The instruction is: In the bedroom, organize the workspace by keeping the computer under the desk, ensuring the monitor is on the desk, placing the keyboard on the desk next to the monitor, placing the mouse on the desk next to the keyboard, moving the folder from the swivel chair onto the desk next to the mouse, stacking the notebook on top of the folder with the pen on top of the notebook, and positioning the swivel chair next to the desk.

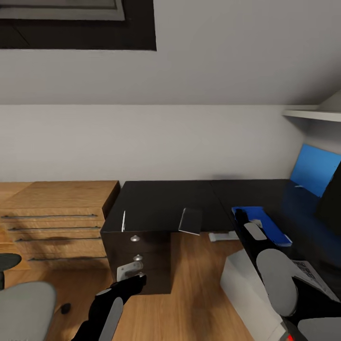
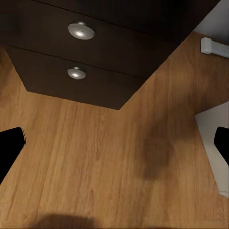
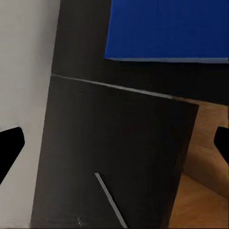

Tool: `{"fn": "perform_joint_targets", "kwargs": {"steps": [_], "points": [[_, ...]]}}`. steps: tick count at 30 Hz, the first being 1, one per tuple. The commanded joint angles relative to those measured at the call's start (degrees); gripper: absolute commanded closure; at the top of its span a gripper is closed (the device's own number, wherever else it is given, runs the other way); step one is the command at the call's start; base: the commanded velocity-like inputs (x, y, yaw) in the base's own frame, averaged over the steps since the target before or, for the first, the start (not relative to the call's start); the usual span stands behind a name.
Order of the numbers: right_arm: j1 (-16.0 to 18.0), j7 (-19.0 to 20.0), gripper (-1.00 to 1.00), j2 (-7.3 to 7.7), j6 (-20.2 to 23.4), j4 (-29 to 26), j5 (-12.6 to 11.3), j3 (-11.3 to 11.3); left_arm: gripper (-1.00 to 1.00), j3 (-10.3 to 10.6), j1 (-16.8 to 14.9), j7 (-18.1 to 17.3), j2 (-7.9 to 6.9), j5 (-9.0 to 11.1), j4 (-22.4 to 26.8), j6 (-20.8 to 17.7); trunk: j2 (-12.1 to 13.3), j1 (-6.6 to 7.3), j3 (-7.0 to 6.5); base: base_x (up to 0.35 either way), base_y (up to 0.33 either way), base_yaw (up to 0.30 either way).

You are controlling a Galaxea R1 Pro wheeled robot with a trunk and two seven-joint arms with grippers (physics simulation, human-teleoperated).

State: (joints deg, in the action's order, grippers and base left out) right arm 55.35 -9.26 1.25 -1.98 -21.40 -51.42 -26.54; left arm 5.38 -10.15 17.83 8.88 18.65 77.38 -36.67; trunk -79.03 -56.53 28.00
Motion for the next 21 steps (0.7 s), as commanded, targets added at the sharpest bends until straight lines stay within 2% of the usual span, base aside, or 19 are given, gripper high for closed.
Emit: {"fn": "perform_joint_targets", "kwargs": {"steps": [1,11,16,21], "points": [[0.03,-0.11,-1.0,-0.49,-0.21,-0.04,-0.4,0.06,-1.0,0.07,-0.05,0.53,0.0,0.59,0.02,-0.15,-0.04,0.0,0.0,0.0,0.0,0.196],[0.02,-0.06,-1.0,-2.4,-0.25,0.2,1.39,0.08,-1.0,0.07,-0.05,0.54,0.0,0.59,-0.36,-0.14,-0.04,0.0,-0.62,0.0,0.0,0.196],[-0.05,0.24,-1.0,-3.33,-0.3,0.2,2.95,0.08,-1.0,0.07,-0.05,0.54,0.0,0.59,-0.7,-0.13,-0.04,0.0,-0.92,0.0,0.0,0.196],[-0.08,0.41,-1.0,-4.11,-0.35,0.26,5.55,0.05,-1.0,0.07,-0.05,0.55,0.0,0.57,-0.79,-0.11,-0.04,0.0,-1.08,0.0,0.0,0.172]]}}
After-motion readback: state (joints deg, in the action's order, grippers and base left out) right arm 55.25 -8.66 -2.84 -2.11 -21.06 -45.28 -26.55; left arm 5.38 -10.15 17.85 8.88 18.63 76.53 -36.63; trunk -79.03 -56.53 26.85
